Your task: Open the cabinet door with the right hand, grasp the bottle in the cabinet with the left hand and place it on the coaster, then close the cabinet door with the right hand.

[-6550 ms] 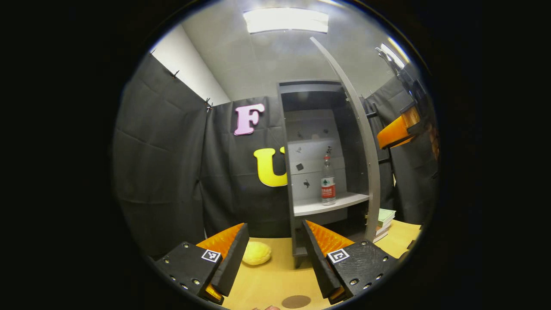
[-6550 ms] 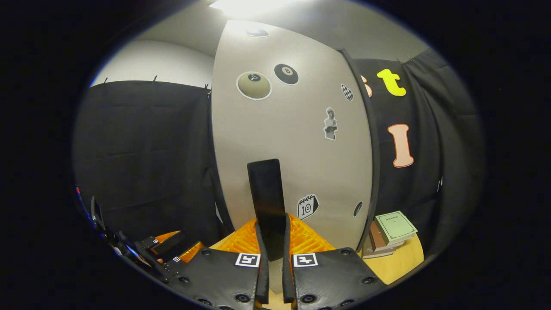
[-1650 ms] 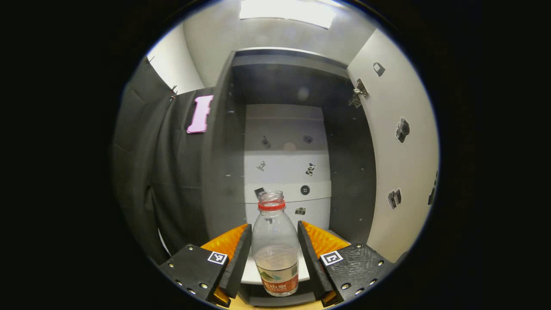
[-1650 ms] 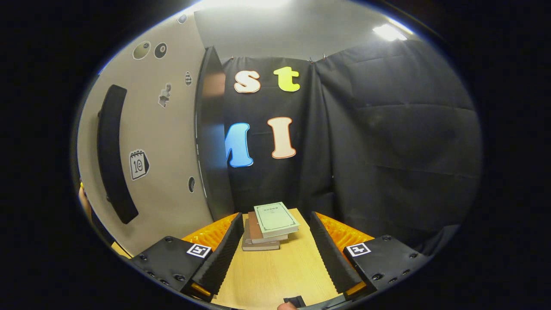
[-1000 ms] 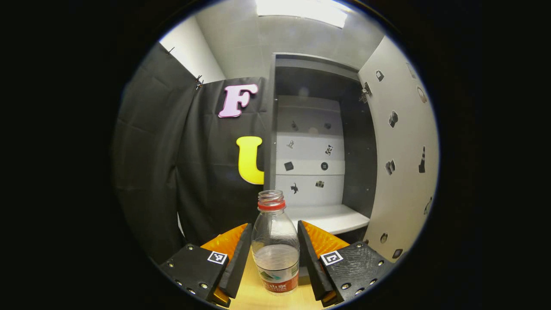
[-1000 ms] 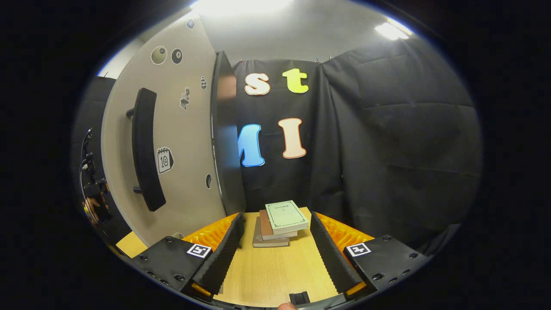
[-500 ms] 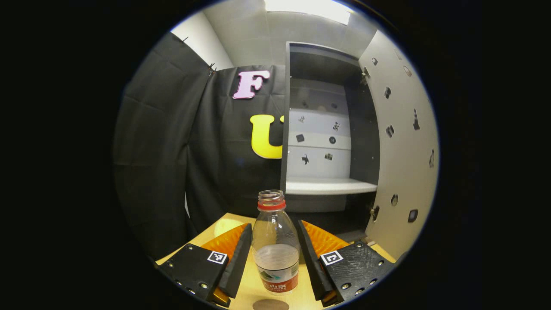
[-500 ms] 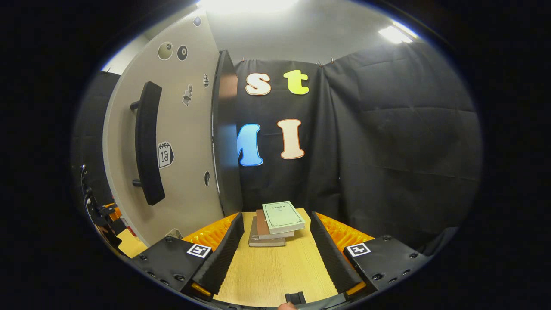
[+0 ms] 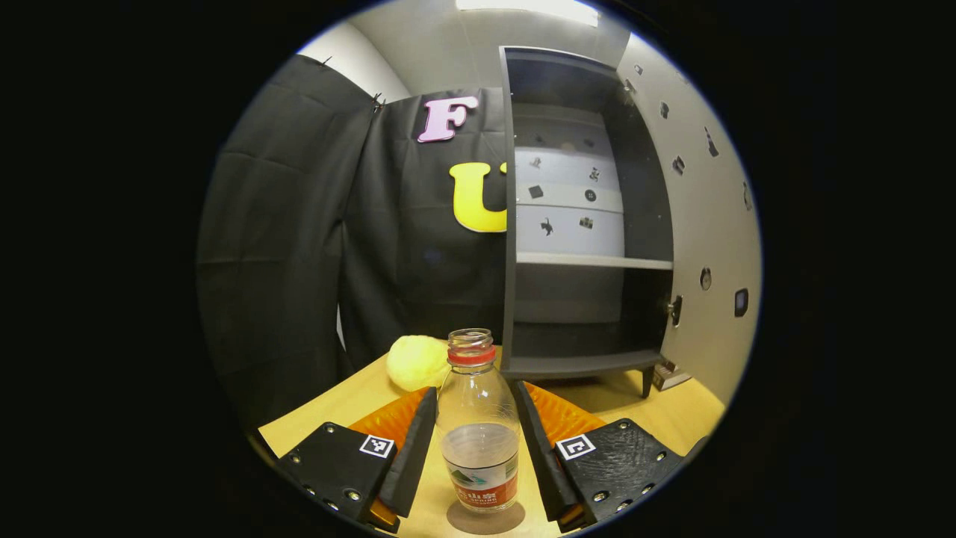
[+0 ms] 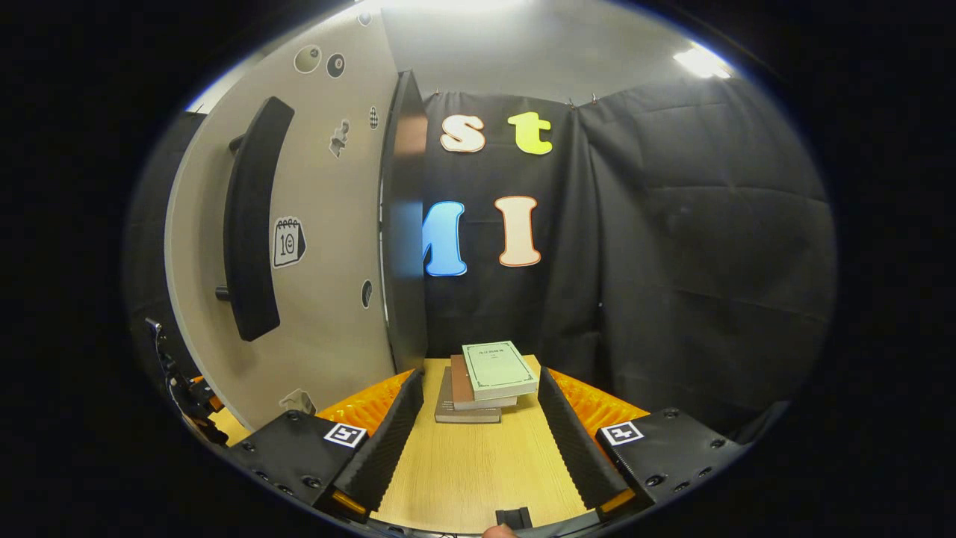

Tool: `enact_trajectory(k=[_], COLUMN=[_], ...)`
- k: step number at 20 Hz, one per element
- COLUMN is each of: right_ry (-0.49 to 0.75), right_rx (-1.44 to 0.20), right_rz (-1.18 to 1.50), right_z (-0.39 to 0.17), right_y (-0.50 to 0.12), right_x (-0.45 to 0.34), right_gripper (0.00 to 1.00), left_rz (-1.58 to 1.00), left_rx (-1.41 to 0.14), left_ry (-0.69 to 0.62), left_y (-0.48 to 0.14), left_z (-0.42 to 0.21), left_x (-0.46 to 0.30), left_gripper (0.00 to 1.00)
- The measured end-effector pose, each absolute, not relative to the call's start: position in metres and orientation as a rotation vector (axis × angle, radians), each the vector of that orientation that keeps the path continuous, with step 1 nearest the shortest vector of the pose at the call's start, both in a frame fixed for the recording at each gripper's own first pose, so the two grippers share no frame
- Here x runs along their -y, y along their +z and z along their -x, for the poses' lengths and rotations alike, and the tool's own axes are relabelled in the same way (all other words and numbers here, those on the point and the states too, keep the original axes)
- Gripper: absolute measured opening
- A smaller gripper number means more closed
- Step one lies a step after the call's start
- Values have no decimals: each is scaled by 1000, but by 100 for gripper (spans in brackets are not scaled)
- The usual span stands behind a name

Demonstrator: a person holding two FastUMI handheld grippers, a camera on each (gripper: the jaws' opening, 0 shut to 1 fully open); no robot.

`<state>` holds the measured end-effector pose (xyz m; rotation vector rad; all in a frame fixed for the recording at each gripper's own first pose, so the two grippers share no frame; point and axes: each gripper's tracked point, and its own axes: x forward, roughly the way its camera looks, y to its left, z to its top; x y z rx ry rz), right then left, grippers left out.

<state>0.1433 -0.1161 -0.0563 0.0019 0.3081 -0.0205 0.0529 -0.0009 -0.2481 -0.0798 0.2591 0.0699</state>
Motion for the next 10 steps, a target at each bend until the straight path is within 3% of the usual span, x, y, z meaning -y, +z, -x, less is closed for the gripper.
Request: enact_trajectory(k=[8,10], right_ry=[-6,-12], right_rx=[-316,-317], right_rz=[3,2], right_z=[-151,-150], right_y=[-61,-62], right_x=[116,120], right_gripper=[98,98], left_rz=[79,83], left_rx=[-281,-261], left_ry=[141,146], left_y=[-276,-272], left_z=[-38,-35], left_x=[-1,1], left_gripper=[59,63])
